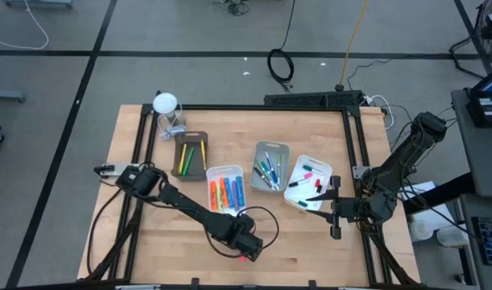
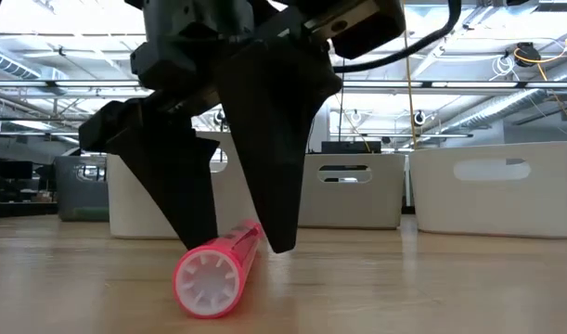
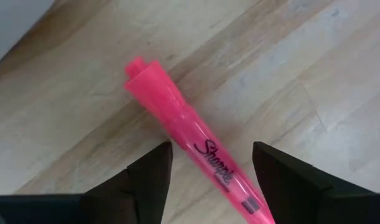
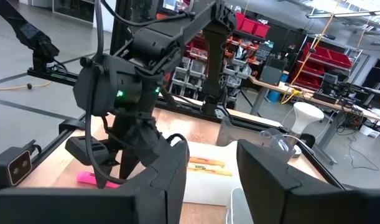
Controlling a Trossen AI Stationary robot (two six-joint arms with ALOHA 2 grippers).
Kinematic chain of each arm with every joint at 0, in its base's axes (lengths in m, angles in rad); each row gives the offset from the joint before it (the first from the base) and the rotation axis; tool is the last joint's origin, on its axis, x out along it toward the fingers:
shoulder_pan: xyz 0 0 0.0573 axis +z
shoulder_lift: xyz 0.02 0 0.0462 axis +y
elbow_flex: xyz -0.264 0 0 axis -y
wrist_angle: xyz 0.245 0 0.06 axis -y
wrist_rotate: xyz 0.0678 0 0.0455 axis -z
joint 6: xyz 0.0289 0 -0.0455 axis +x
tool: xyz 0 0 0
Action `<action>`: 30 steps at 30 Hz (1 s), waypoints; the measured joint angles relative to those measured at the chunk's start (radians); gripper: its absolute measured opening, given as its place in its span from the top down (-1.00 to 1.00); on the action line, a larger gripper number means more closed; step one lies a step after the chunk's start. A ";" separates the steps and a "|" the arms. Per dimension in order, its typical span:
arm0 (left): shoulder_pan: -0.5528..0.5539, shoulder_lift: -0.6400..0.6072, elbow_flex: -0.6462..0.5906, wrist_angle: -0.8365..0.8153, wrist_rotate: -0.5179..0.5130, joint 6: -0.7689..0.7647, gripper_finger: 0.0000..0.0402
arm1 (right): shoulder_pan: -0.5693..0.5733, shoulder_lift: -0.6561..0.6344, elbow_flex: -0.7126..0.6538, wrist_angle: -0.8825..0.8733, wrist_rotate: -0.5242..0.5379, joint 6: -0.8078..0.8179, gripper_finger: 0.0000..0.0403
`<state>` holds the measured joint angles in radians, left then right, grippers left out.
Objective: Pick & Place Markers
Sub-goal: Put the pink highlighter into the left white bin
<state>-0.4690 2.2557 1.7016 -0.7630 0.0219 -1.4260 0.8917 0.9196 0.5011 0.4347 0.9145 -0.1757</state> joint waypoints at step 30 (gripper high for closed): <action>-0.018 -0.033 -0.011 -0.015 0.051 -0.050 0.73 | 0.000 0.000 0.000 0.001 0.000 0.000 0.37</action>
<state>-0.4872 2.2228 1.6904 -0.7784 0.0729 -1.4764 0.8917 0.9199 0.5011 0.4358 0.9142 -0.1757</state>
